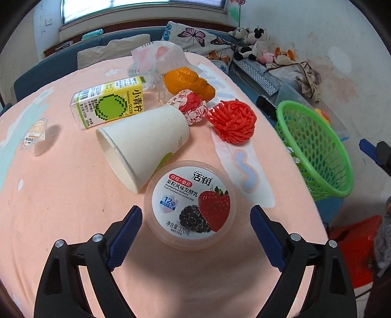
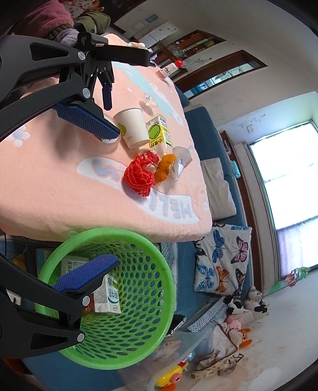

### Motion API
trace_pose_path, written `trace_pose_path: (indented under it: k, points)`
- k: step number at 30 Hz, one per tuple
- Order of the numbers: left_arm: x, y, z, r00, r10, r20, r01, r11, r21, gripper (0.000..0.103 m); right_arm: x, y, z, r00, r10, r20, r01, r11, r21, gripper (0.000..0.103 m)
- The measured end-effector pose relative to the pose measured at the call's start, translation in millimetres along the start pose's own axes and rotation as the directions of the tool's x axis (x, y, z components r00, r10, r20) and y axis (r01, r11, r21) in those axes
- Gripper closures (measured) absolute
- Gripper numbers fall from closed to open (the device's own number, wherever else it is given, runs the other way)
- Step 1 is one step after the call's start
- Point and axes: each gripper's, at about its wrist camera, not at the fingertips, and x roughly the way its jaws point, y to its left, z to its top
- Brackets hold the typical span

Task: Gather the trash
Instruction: 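Move both tools back to the table, left tool toward the yogurt cup, then grasp the strawberry yogurt cup with the left tool while the right tool grasps the red mesh ball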

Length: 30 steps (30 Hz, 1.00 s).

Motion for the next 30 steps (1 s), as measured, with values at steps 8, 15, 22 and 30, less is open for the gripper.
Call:
trace_pose_path:
  k: [8, 15, 22, 30]
  points:
    - [13, -1, 1, 0.999, 0.049, -0.010, -0.049, 0.999, 0.021, 0.016, 9, 1, 0, 1.000, 0.008, -0.018, -0.008, 1.000, 0.000, 0.008]
    - [22, -6, 4, 0.998, 0.063, -0.020, -0.062, 0.998, 0.028, 0.016, 15, 9, 1, 0.999, 0.021, -0.031, -0.021, 1.000, -0.023, 0.008]
    - [31, -12, 6, 0.995, 0.094, -0.016, -0.094, 0.995, 0.047, 0.015, 24, 11, 2, 0.999, 0.020, -0.050, -0.022, 0.999, -0.036, 0.008]
    - [34, -11, 5, 0.995, 0.102, -0.005, -0.102, 0.994, 0.037, 0.014, 36, 12, 3, 0.997, 0.022, -0.076, -0.025, 0.999, -0.046, 0.008]
